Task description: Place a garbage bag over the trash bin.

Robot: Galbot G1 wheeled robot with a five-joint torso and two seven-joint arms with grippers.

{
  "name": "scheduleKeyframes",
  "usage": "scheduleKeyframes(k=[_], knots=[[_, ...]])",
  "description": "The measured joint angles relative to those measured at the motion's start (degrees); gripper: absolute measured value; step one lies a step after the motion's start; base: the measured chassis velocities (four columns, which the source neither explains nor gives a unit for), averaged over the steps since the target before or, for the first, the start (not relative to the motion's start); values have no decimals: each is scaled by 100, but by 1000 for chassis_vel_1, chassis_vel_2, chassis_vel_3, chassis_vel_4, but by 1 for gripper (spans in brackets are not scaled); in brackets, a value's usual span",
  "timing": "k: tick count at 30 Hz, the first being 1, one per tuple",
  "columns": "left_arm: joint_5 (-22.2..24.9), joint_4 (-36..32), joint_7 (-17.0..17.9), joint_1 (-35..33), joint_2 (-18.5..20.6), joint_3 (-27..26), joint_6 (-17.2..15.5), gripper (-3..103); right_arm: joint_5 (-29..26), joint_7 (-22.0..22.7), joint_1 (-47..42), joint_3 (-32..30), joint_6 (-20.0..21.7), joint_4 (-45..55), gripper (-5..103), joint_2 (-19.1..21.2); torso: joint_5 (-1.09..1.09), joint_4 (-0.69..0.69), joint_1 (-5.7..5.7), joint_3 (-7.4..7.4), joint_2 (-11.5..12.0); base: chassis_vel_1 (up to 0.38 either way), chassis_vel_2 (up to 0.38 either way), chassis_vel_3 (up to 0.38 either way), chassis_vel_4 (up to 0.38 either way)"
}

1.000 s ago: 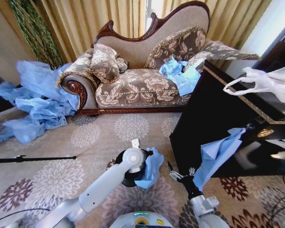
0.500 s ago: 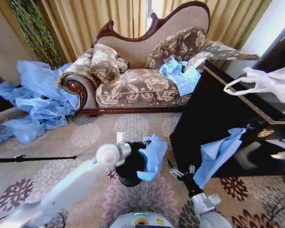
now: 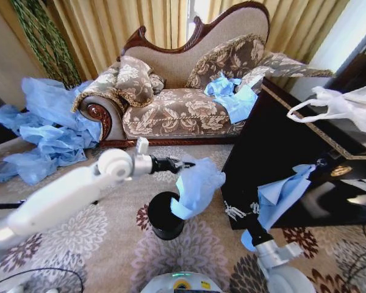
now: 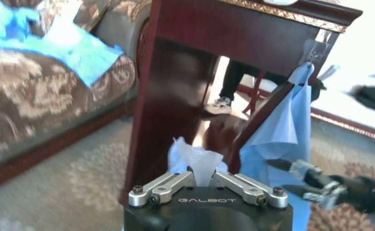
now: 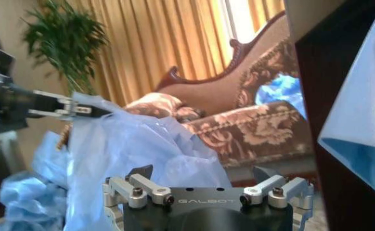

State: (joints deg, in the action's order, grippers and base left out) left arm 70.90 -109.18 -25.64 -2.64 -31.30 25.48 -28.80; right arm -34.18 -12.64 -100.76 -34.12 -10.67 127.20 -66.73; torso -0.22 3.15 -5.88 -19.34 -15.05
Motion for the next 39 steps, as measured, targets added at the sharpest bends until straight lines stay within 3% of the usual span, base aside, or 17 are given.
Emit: scheduleKeyframes(k=[3, 4, 6, 7, 8, 10, 12, 14, 18, 21, 22, 24, 28, 33, 35, 39], knots=[[-419, 400, -869, 680, -30, 369, 489, 0, -192, -87, 37, -11, 40, 161, 100, 11, 1, 2, 0, 0, 0, 0, 0, 0, 0], [-419, 400, -869, 680, -30, 369, 489, 0, -192, -87, 37, -11, 40, 161, 100, 11, 1, 2, 0, 0, 0, 0, 0, 0, 0], [-766, 559, -1624, 1102, -104, 601, 851, 0, -351, -46, 88, 3, 198, 387, 100, 27, 6, 1, 0, 1, 0, 0, 0, 0, 0], [-766, 559, -1624, 1102, -104, 601, 851, 0, -351, -46, 88, 3, 198, 387, 100, 27, 6, 1, 0, 1, 0, 0, 0, 0, 0], [-1015, 563, -1917, 1169, -152, 676, 982, 0, -454, -13, 93, 11, 323, 520, 100, 38, 2, 2, 0, 1, 0, 0, 0, 0, 0], [-1357, 498, -2164, 1036, -187, 711, 1209, 0, -642, 97, 87, 18, 483, 707, 103, 50, 3, 2, 0, 1, 0, 0, 0, 0, 0], [-1519, 485, -2215, 940, -188, 711, 1317, 0, -741, 195, 84, 18, 537, 777, 103, 57, 1, 1, 0, 1, 0, 0, 0, 0, 0], [-2001, 536, -2409, 661, -168, 709, 1605, 0, -916, 296, 57, -21, 575, 828, 96, 82, 1, 1, 0, 1, 0, 0, 0, 0, 0], [-2257, 619, -2458, 410, -130, 641, 1743, 0, -1122, 250, -33, -67, 616, 829, 84, 136, 0, 1, 0, 0, 0, 0, 0, 0, 0], [-2301, 629, -2476, 326, -104, 584, 1775, 0, -1431, 232, -22, -37, 854, 869, 80, 170, 1, 1, 0, 0, 0, 0, 0, 0, 0], [-2304, 612, -2485, 297, -74, 547, 1780, 0, -1672, 221, 44, 5, 1140, 898, 72, 187, 2, 2, 0, 0, 0, 0, 0, 0, 0], [-2303, 583, -2501, 281, -54, 522, 1781, 0, -1878, 219, 122, 43, 1374, 909, 72, 209, 2, 2, 0, 0, 0, 0, 0, 0, 0], [-2248, 352, -2612, 122, 80, 349, 1782, 0, -2645, 381, 662, 217, 2163, 747, 56, 340, 3, 1, 0, 0, 0, 0, 0, 0, 0], [-2226, 200, -2685, -54, 187, 223, 1806, 0, -3319, 655, 924, 240, 2476, 545, 48, 556, 2, -1, 0, 0, 1, 0, 0, 0, 0], [-2212, 124, -2714, -180, 226, 120, 1818, 0, -3923, 826, 972, 241, 2655, 449, 40, 824, 3, 0, 0, 0, 1, 0, 0, 0, 0], [-2165, 81, -2720, -284, 220, 9, 1819, 0, -4264, 807, 909, 287, 2851, 383, 28, 1080, 2, 2, 0, 0, 1, 0, 0, 0, 0]])
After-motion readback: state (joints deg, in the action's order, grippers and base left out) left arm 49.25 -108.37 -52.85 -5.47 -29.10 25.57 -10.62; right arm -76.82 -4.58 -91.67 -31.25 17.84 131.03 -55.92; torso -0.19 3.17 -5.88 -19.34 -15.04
